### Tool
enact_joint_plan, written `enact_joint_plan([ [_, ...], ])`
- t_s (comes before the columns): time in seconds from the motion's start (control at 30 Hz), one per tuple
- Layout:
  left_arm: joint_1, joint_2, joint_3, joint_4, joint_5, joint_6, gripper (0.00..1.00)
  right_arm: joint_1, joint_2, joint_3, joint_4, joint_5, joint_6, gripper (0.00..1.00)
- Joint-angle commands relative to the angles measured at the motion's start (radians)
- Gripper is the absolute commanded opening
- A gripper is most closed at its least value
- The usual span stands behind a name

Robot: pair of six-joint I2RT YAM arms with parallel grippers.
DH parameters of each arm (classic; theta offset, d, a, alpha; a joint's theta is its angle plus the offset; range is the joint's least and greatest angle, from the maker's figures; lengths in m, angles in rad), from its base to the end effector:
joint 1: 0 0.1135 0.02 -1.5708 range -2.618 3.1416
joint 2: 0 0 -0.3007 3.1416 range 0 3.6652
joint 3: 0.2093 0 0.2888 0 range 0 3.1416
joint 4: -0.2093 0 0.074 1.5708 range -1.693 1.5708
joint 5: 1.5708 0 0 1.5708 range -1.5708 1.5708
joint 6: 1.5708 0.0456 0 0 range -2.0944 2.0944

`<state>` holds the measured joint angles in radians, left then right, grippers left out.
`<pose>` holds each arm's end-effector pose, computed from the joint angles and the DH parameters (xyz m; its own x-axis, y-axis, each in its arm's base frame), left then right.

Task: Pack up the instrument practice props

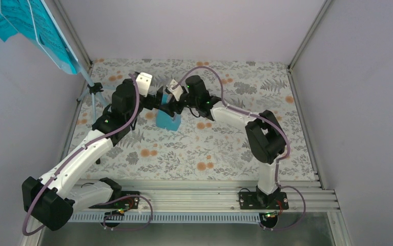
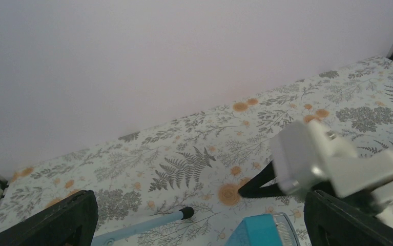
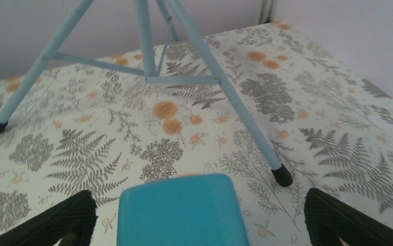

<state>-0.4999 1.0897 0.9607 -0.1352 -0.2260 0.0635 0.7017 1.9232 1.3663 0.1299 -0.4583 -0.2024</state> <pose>0.2533 -0.1267 0.3723 -0.2111 0.1858 -0.9596 0.2913 0.9491 0.1197 0.3688 0.3381 0.2498 -0.1316 -0.3473 -0.9285 -0.9319 0.3626 -0.0035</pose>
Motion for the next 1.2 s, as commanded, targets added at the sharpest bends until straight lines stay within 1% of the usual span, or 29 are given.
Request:
enact_joint_plan([
  [0.0,0.006,-0.019,-0.001,0.027,-0.007,0.006,1.0,0.013,0.056,0.089,-0.112,-0.065,-0.056,0.86],
  [0.07,0.006,-0.02,-0.001,0.027,-0.01,0.008,1.0,0.013,0.051,0.075,-0.087,-0.044,-0.035,0.75],
  [0.13,0.006,-0.022,-0.001,0.027,-0.008,0.006,1.0,0.013,0.035,0.039,-0.041,0.011,0.0,0.67],
  [0.27,0.006,-0.024,0.001,0.025,-0.01,0.006,1.0,0.012,-0.005,-0.025,0.026,0.266,0.108,0.52],
  [0.3,0.005,-0.024,0.001,0.025,-0.011,0.006,1.0,0.011,-0.015,-0.035,0.025,0.337,0.14,0.51],
  [0.47,0.006,-0.023,0.001,0.025,-0.012,0.006,1.0,-0.005,-0.079,-0.115,-0.007,0.666,0.315,0.51],
  [0.63,0.006,-0.024,0.001,0.022,-0.013,0.006,1.0,-0.085,-0.174,-0.225,-0.065,0.922,0.473,0.51],
  [0.7,0.006,-0.024,0.002,0.023,-0.013,0.004,1.0,-0.13,-0.221,-0.276,-0.084,0.993,0.518,0.53],
  [0.83,0.006,-0.028,0.004,0.021,-0.011,0.002,1.0,-0.256,-0.308,-0.363,-0.128,1.055,0.595,0.56],
  [0.93,0.006,-0.03,0.005,0.019,-0.007,0.0,1.0,-0.366,-0.329,-0.393,-0.186,1.09,0.667,0.57],
  [1.0,0.006,-0.029,0.005,0.018,-0.005,-0.001,1.0,-0.418,-0.332,-0.407,-0.199,1.1,0.709,0.58],
  [1.13,0.006,-0.026,0.006,0.017,-0.006,0.001,1.0,-0.47,-0.338,-0.42,-0.184,1.072,0.765,0.64],
  [1.17,0.006,-0.027,0.004,0.018,-0.005,0.002,1.0,-0.474,-0.341,-0.416,-0.181,1.059,0.769,0.68],
])
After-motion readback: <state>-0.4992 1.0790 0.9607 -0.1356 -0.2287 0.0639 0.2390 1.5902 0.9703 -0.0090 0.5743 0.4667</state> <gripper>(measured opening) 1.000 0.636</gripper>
